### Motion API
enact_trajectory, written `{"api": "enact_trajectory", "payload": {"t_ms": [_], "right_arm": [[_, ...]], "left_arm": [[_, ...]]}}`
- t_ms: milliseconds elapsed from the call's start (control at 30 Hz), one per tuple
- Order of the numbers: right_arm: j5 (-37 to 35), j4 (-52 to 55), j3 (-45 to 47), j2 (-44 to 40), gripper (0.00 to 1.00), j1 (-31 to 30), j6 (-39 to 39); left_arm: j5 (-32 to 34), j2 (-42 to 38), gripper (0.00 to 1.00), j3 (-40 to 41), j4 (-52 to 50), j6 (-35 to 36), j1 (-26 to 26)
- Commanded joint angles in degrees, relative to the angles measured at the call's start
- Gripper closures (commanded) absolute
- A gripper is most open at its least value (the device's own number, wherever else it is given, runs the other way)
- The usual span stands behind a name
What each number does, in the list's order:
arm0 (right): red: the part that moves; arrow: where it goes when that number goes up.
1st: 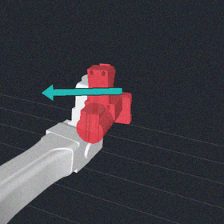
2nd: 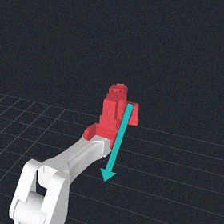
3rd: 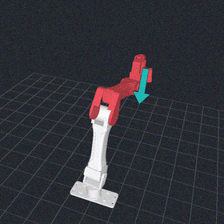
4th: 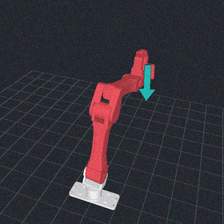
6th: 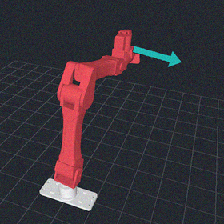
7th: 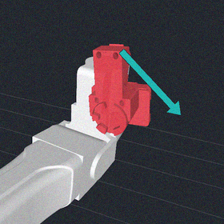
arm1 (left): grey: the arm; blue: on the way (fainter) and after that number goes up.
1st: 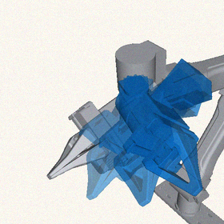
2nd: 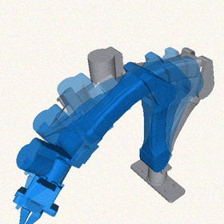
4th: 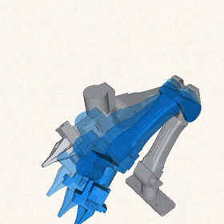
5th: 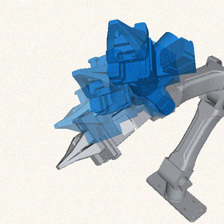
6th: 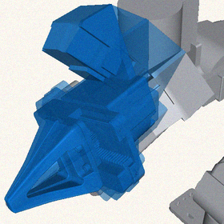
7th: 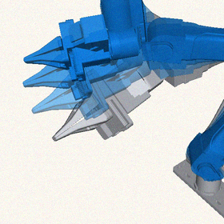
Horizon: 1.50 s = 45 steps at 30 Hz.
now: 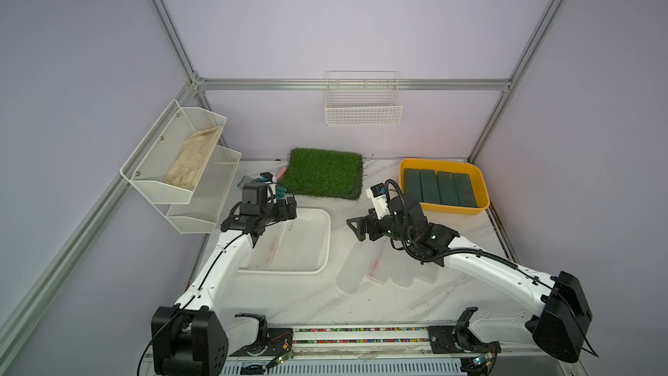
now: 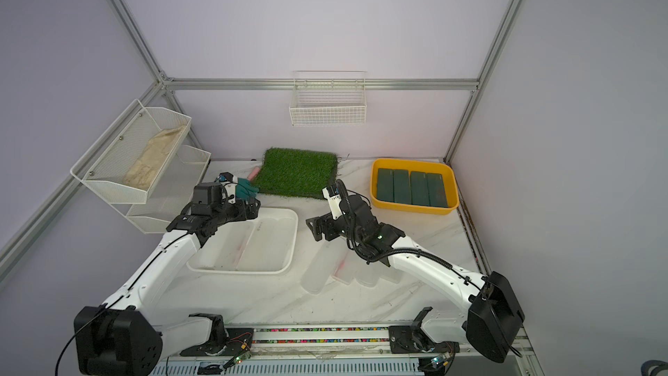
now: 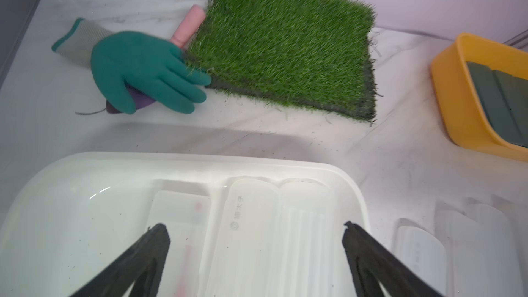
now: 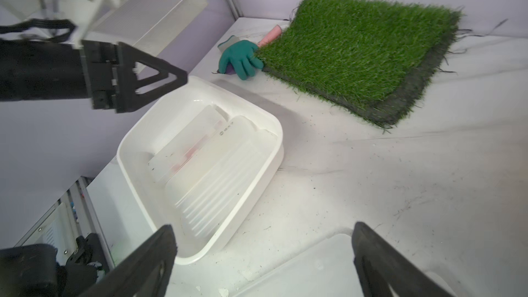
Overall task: Place the pencil cases by color into the storage box
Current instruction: Place the pencil case at the storage box, then pick up the pencil case from the center of the board.
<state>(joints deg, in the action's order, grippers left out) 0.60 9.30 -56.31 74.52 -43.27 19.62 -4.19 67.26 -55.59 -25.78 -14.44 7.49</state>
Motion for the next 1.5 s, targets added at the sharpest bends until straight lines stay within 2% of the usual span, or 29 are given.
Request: {"api": "enact_trajectory", "payload": {"t_ms": [0,67,233,367,467,567,867,1200,1467], "right_arm": [[-9.1,6.3,-2.0,0.4,0.03,0.8,7.0],[-10.1,8.7,-1.9,-0.3,0.03,3.0,10.3],[-7.5,11.6,0.9,-5.8,0.03,11.3,16.3],[-8.3,16.9,0.6,-8.2,0.03,15.6,16.2],[-4.3,21.0,1.0,-8.2,0.03,19.9,15.6],[-0.9,22.6,2.4,-8.5,0.03,23.6,15.0],[2.7,23.5,4.7,-8.8,0.03,27.2,12.9],[3.6,22.7,4.6,-8.9,0.03,27.3,10.9],[4.0,22.0,5.0,-8.8,0.03,27.3,11.0]], "left_arm": [[4.3,-2.6,0.03,0.4,0.4,-0.6,6.5],[7.6,-2.5,0.03,-0.7,-0.6,-0.8,12.5],[14.1,1.1,0.01,-4.6,-4.6,-4.1,25.7],[17.3,7.1,0.0,-9.9,-10.7,-9.1,34.7],[21.3,11.7,0.0,-12.4,-12.1,-10.1,41.8],[23.3,16.6,0.0,-14.3,-13.3,-12.9,46.5],[18.9,25.6,0.03,-15.6,-16.1,-19.4,52.1],[13.8,29.9,0.04,-12.1,-14.5,-19.2,52.0],[13.7,28.9,0.04,-8.9,-14.1,-19.9,51.6]]}}
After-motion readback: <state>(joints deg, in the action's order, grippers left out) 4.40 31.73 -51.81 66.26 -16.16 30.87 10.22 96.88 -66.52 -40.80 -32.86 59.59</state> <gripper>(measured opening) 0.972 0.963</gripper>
